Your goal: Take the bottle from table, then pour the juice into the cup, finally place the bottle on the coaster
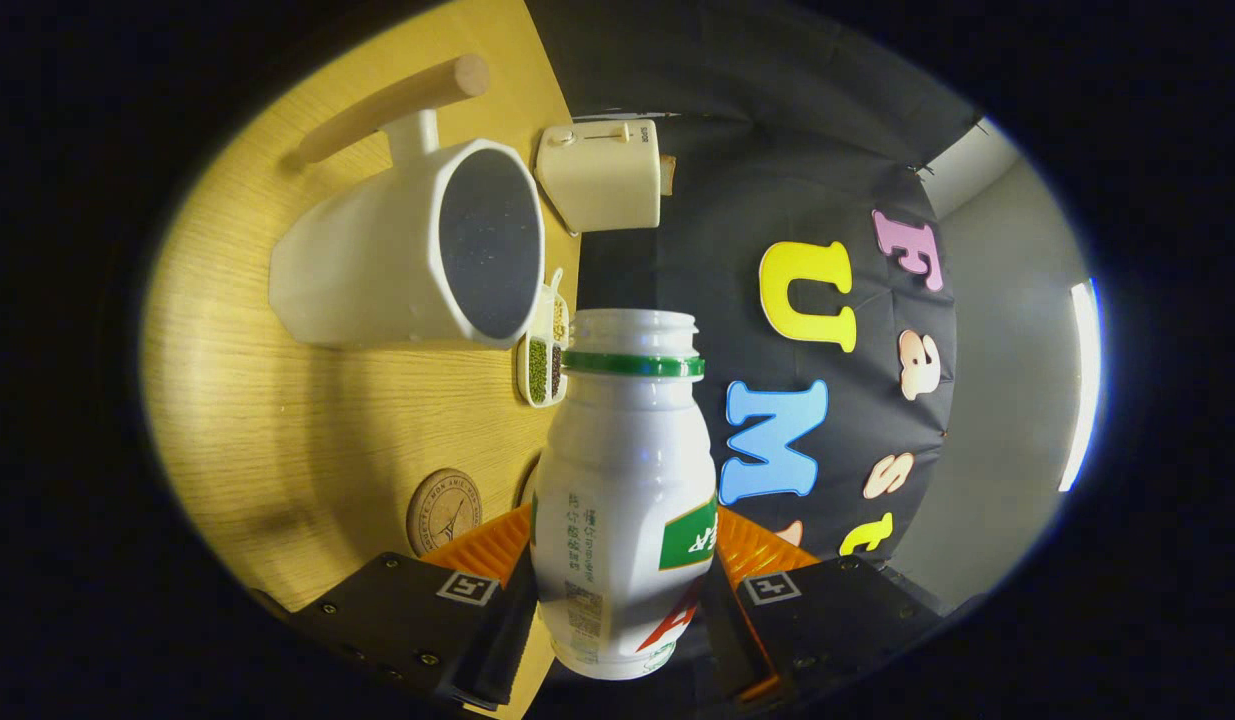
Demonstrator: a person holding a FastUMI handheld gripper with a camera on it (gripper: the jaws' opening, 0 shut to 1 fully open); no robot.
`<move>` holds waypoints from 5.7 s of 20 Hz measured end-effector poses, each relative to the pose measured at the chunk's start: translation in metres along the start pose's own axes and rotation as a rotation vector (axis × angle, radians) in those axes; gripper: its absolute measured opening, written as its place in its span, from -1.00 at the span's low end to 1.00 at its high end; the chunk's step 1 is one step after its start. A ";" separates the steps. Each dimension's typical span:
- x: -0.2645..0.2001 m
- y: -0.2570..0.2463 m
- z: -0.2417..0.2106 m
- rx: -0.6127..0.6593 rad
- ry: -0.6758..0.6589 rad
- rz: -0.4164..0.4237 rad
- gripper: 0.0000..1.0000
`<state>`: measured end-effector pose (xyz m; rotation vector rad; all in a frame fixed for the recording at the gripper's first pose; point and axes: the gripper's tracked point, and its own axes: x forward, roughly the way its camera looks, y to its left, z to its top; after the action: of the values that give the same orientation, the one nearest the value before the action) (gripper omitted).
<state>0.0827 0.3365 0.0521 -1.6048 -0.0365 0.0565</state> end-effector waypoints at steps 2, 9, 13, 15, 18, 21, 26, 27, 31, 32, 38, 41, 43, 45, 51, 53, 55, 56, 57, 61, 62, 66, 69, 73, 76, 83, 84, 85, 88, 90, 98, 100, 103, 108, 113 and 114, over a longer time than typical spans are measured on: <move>0.000 -0.004 0.000 -0.016 -0.002 -0.012 0.48; 0.003 -0.011 0.006 -0.093 -0.003 -0.036 0.47; 0.003 -0.014 0.006 -0.114 -0.001 -0.036 0.48; 0.004 -0.016 0.006 -0.135 0.001 -0.045 0.48; 0.004 -0.018 0.008 -0.153 -0.005 -0.054 0.47; 0.004 -0.019 0.010 -0.169 -0.007 -0.064 0.48; 0.003 -0.020 0.010 -0.187 -0.007 -0.068 0.47; 0.002 -0.021 0.010 -0.192 -0.008 -0.071 0.47; 0.003 -0.025 0.011 -0.220 -0.008 -0.089 0.48; 0.003 -0.027 0.011 -0.229 -0.008 -0.094 0.47; 0.002 -0.032 0.012 -0.265 -0.005 -0.109 0.47; 0.003 -0.032 0.012 -0.273 -0.006 -0.111 0.48; 0.001 -0.032 0.012 -0.285 -0.005 -0.113 0.47; 0.002 -0.034 0.013 -0.298 -0.006 -0.116 0.47; 0.001 -0.036 0.012 -0.342 -0.003 -0.120 0.47; 0.002 -0.037 0.012 -0.349 -0.002 -0.116 0.47; 0.001 -0.037 0.012 -0.359 -0.006 -0.117 0.47; 0.001 -0.038 0.013 -0.366 -0.010 -0.120 0.48; 0.001 -0.038 0.012 -0.377 -0.012 -0.124 0.47; -0.001 -0.044 0.015 -0.430 -0.015 -0.151 0.48; -0.002 -0.046 0.015 -0.439 -0.016 -0.151 0.47; -0.004 -0.056 0.018 -0.472 -0.011 -0.153 0.47; -0.005 -0.057 0.018 -0.490 -0.011 -0.150 0.47; -0.004 -0.055 0.017 -0.519 -0.007 -0.145 0.47; -0.005 -0.053 0.021 -0.527 -0.010 -0.147 0.47; -0.006 -0.044 0.029 -0.557 -0.020 -0.142 0.47; -0.006 -0.044 0.030 -0.558 -0.024 -0.141 0.47; -0.006 -0.043 0.030 -0.560 -0.026 -0.141 0.47; -0.006 -0.040 0.031 -0.568 -0.022 -0.130 0.47; -0.002 -0.039 0.035 -0.574 -0.028 -0.127 0.47; 0.000 -0.036 0.035 -0.571 -0.029 -0.118 0.47; -0.001 -0.037 0.034 -0.548 -0.032 -0.119 0.47; -0.001 -0.036 0.033 -0.499 -0.034 -0.105 0.47; 0.000 -0.036 0.031 -0.443 -0.039 -0.105 0.47; 0.002 -0.038 0.026 -0.273 -0.037 -0.079 0.48; 0.002 -0.040 0.023 -0.240 -0.036 -0.078 0.48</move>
<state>0.0837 0.3611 0.0915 -1.8407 -0.1374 0.0209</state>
